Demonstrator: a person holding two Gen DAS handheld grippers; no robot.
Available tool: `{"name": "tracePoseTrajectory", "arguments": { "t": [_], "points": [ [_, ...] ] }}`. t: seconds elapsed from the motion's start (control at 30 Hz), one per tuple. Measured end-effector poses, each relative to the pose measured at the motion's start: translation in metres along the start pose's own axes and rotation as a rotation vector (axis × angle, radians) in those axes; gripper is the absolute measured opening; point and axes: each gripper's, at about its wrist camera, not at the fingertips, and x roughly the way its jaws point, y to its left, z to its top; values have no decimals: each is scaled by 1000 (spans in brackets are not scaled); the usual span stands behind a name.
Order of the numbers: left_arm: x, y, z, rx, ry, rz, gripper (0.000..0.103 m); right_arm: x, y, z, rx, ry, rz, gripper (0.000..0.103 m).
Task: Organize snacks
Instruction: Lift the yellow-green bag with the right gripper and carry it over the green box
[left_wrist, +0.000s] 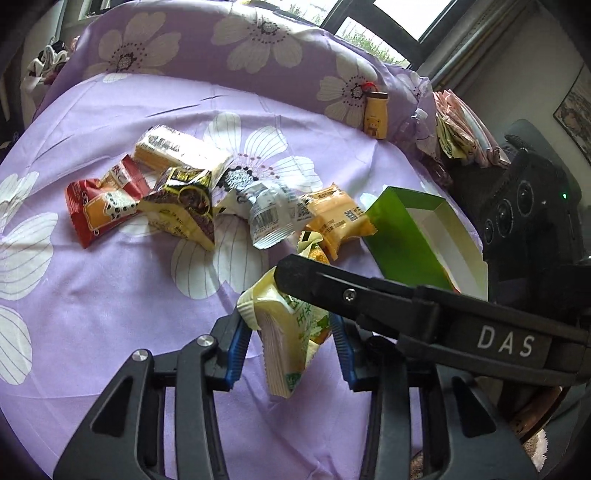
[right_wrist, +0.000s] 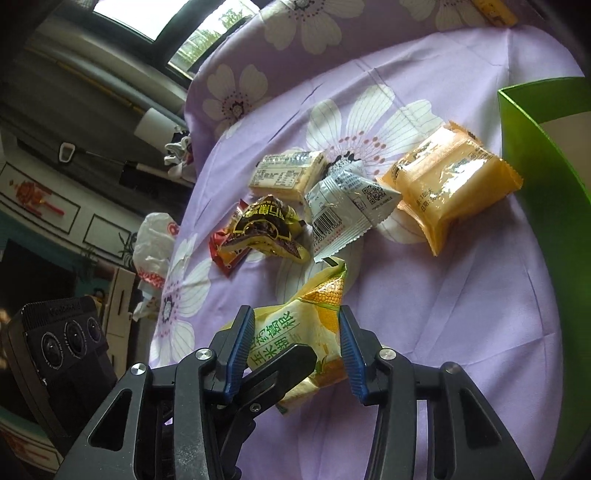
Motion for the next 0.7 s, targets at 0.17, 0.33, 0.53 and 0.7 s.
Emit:
{"name": "tracePoseTrajectory", "arguments": {
  "t": [0.17, 0.33, 0.53, 0.7],
  "points": [
    [-9, -34, 11, 82, -61, -38, 40, -39, -1, 4, 2, -102, 20, 48],
    [-5, -67, 22, 134, -88, -122, 39, -82, -10, 8, 24, -218, -11, 48],
    [8, -109, 29, 191, -95, -194, 39, -127, -31, 12, 61, -342, -61, 48],
    [27, -135, 31, 225, -72, -235, 40, -148, -55, 13, 122, -382, -79, 48]
  ]
}}
